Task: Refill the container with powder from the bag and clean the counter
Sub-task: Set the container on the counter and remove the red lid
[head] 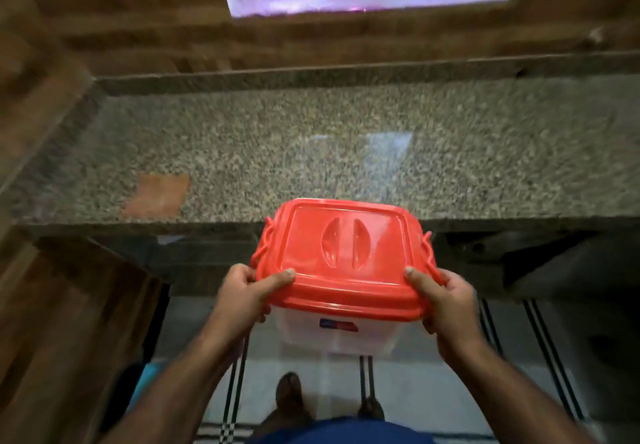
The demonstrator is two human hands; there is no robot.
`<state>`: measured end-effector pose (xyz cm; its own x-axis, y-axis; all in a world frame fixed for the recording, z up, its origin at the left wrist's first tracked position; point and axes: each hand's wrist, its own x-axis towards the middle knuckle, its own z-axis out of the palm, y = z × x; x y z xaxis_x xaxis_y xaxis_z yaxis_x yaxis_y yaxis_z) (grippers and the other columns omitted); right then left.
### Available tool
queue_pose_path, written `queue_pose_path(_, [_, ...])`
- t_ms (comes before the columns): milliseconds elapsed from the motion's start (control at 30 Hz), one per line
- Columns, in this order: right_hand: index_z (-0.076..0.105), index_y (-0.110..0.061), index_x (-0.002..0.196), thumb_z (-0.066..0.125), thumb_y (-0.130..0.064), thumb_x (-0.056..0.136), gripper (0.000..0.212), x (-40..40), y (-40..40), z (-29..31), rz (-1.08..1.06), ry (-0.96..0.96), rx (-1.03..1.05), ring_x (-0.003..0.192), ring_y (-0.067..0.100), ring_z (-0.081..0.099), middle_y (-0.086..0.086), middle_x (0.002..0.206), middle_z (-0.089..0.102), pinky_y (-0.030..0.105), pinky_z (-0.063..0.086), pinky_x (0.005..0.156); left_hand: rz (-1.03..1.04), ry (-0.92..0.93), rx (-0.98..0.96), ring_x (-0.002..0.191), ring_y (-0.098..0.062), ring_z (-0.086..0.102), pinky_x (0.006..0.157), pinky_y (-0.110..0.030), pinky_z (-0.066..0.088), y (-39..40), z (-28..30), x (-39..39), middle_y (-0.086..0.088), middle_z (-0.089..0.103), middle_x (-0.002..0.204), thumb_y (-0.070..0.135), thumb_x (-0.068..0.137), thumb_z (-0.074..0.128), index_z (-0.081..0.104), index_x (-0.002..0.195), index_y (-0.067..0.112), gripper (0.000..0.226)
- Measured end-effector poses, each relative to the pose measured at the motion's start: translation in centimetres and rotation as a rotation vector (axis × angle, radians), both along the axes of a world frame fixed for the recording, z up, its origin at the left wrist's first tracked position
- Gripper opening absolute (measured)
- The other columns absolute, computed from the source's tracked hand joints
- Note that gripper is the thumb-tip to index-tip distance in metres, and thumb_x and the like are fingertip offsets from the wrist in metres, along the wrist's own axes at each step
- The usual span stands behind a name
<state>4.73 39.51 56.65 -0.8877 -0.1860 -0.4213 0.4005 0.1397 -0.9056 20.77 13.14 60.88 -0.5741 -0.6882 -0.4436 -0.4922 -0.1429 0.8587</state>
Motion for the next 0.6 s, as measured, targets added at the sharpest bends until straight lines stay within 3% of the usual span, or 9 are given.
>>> queue_pose_path(100, [0.075, -0.010, 0.115, 0.091, -0.047, 0.067, 0.063, -1.4, -1.4, 5.7, -0.003, 0.148, -0.095, 0.060, 0.018, 0.074, 0.010, 0.089, 0.081, 0.028, 0.051, 0.043, 0.045, 0.155, -0.027, 0.052, -0.012, 0.058, 0.045, -0.028, 0.044, -0.7, 4.7, -0.9, 0.000, 0.064, 0.065, 0.049, 0.057, 0.093, 0.054, 0.089, 0.013, 0.062])
queue_pose_path(200, [0.075, -0.007, 0.116, 0.095, -0.030, 0.074, 0.051, -3.3, -2.9, 9.9, 0.013, 0.235, -0.191, 0.071, 0.019, 0.079, 0.011, 0.094, 0.083, 0.026, 0.058, 0.054, 0.094, 0.279, -0.019, 0.063, -0.017, 0.065, 0.055, -0.032, 0.049, -2.0, 7.8, -2.2, -0.004, 0.071, 0.078, 0.047, 0.057, 0.095, 0.057, 0.097, 0.014, 0.065])
queue_pose_path(267, [0.074, -0.008, 0.117, 0.088, -0.025, 0.082, 0.041, -5.0, -4.3, 12.1, 0.031, 0.275, -0.246, 0.074, 0.019, 0.080, 0.009, 0.093, 0.083, 0.025, 0.059, 0.056, 0.091, 0.330, -0.053, 0.064, -0.014, 0.068, 0.053, -0.031, 0.049, -3.4, 9.4, -3.7, -0.004, 0.074, 0.083, 0.051, 0.055, 0.096, 0.057, 0.101, 0.014, 0.070])
queue_pose_path(433, [0.067, -0.009, 0.129, 0.084, -0.030, 0.090, 0.048, -11.3, -8.6, 12.7, 0.100, 0.356, -0.170, 0.052, 0.003, 0.067, 0.010, 0.094, 0.076, 0.020, 0.047, 0.041, 0.095, 0.375, -0.108, 0.054, -0.005, 0.064, 0.047, -0.025, 0.047, -7.0, 9.9, -9.6, -0.006, 0.071, 0.086, 0.048, 0.058, 0.093, 0.054, 0.100, 0.014, 0.067])
queue_pose_path(600, [0.067, -0.004, 0.133, 0.084, -0.025, 0.090, 0.051, -18.4, -13.4, 10.4, 0.091, 0.361, -0.087, 0.053, 0.003, 0.067, 0.013, 0.098, 0.075, 0.019, 0.044, 0.039, 0.102, 0.337, -0.105, 0.074, -0.014, 0.067, 0.053, -0.022, 0.050, -11.0, 6.7, -15.8, -0.015, 0.075, 0.109, 0.040, 0.078, 0.094, 0.057, 0.117, 0.005, 0.064])
